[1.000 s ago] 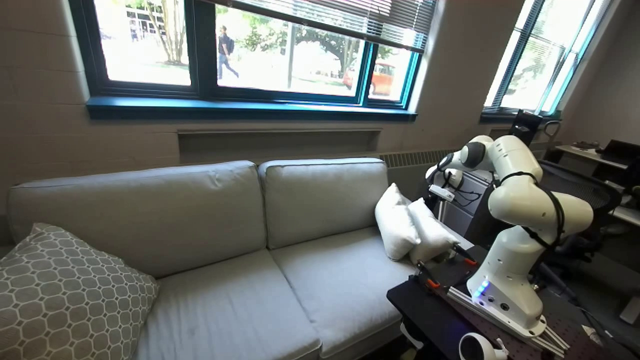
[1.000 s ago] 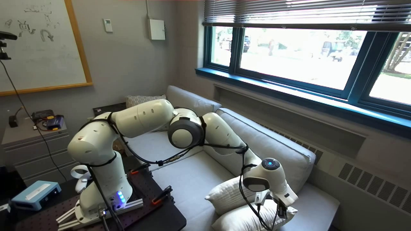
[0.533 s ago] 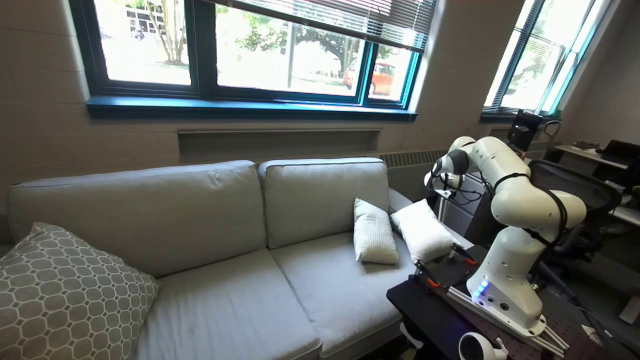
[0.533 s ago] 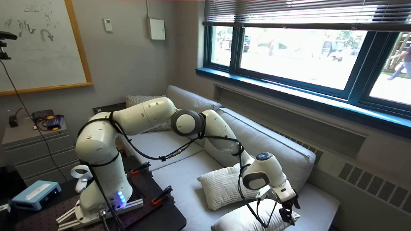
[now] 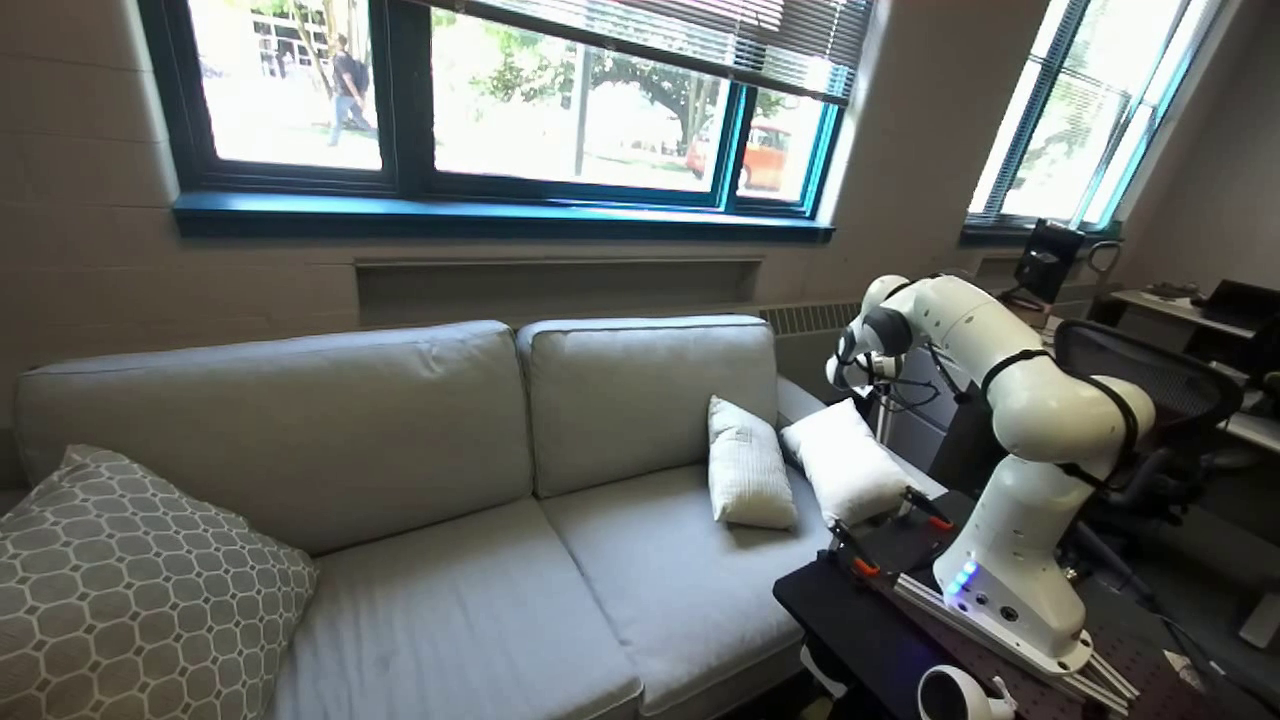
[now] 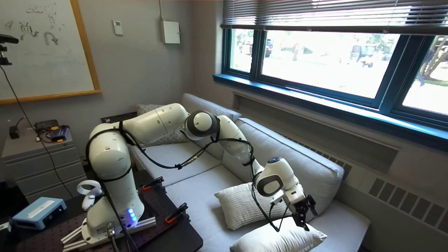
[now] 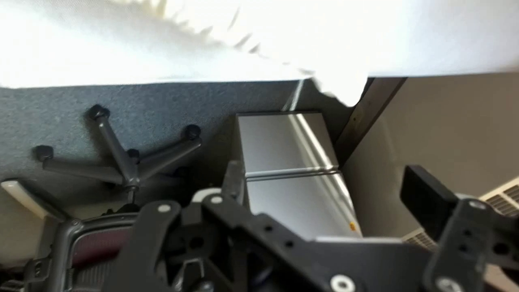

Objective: Place the striped pillows against the right armrest

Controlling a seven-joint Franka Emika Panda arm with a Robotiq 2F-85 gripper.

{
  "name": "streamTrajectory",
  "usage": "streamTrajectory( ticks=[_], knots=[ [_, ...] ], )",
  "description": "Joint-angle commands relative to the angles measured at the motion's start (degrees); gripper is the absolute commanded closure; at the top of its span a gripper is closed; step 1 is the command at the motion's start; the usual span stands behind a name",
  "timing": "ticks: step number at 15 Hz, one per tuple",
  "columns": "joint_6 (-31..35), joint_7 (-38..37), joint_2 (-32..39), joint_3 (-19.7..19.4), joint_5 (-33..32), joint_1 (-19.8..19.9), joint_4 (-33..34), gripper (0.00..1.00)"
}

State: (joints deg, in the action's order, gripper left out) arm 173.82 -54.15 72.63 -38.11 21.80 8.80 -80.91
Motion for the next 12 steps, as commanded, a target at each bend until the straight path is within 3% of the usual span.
streamTrajectory(
  ticks=[1,7,12],
  knots=[
    [5.11,7.33,-6.68,12.22,-1.53,1.02,-4.80,0.00],
    [11.27,16.70,-7.58,33.97,-0.42,1.63,-6.30,0.00],
    [10.20,26.63,-5.62,51.97,-1.16,4.76,-6.10,0.00]
  ],
)
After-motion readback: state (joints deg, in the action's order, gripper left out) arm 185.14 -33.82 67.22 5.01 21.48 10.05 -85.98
